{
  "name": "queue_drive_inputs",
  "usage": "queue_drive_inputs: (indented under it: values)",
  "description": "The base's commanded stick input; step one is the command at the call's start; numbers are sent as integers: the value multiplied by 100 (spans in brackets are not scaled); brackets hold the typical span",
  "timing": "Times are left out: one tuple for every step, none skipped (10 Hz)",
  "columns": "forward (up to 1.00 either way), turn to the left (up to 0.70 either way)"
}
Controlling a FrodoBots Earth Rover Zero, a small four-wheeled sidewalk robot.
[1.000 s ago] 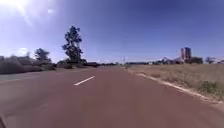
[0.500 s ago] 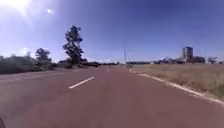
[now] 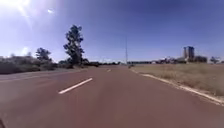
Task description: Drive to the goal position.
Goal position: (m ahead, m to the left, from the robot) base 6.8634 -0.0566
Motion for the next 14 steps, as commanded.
queue_drive_inputs:
  values:
    - [100,-18]
    - [100,-38]
    - [100,-32]
    - [100,-23]
    - [100,-14]
    - [100,-5]
    - [100,0]
    - [100,0]
    - [100,0]
    - [100,0]
    - [100,0]
    - [100,0]
    - [100,0]
    - [100,0]
